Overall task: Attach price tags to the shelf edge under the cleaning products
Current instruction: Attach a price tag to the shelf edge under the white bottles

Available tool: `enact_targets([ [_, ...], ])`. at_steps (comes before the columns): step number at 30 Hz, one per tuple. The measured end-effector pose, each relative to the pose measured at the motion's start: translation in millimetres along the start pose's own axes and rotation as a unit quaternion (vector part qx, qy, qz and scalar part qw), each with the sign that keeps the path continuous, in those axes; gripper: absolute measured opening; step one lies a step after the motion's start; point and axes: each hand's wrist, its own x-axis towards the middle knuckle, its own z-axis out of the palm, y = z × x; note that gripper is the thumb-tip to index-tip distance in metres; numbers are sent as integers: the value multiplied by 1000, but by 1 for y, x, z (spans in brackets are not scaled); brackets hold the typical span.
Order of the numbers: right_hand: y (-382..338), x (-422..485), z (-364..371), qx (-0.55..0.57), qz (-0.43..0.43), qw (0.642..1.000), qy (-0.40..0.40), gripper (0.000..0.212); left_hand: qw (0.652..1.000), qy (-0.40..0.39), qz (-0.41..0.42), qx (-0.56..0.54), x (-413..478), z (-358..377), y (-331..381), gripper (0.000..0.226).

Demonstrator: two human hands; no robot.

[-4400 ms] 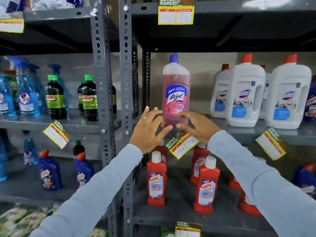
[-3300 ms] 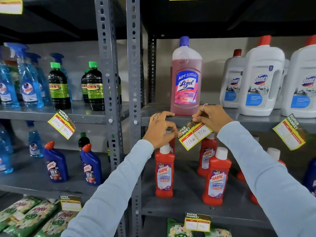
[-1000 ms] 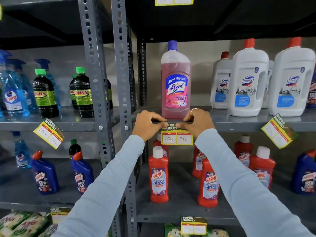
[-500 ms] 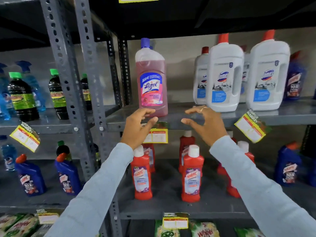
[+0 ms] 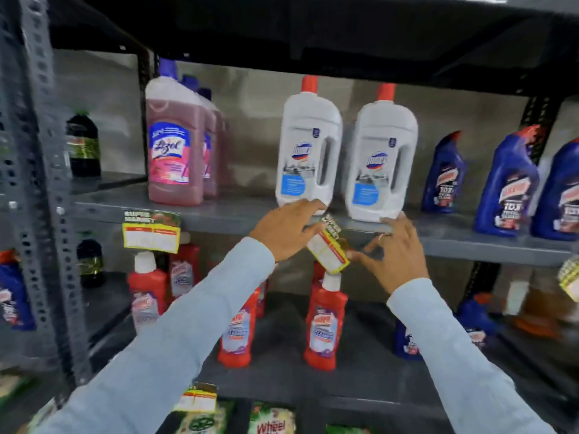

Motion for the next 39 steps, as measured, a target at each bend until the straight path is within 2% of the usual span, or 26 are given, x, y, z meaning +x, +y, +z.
enact_targets([
  [4, 4, 0, 7, 69, 2, 998, -8, 35, 985, -36, -17, 168, 20, 0, 28, 34],
  [6, 3, 1, 9, 82, 17, 996, -6, 33, 981, -32, -16, 193, 26, -2, 33, 25],
  [12, 1, 5, 13, 125, 44, 991, 11, 21, 989, -20, -70, 127, 26, -6, 29, 13],
  [15, 6, 10, 1, 149, 41, 988, -31, 20, 991, -25, -73, 107, 18, -5, 22, 11],
  [18, 12, 13, -8, 178, 28, 982, -64, 17, 996, -45, -70, 31, 5, 0, 16, 12],
  [20, 12, 12, -7, 169, 27, 983, -72, 16, 997, -46, -57, 28, -2, 8, 15, 14],
  [26, 13, 9, -5, 92, 19, 993, -73, 20, 997, 20, -79, -5, -9, 31, 15, 11],
  [35, 7, 20, -9, 88, 44, 993, -67, 32, 991, 52, -108, -57, 5, 22, 8, 12],
  [39, 5, 27, -13, 101, 61, 990, -79, 28, 988, 46, -124, -81, 14, 18, 7, 13],
])
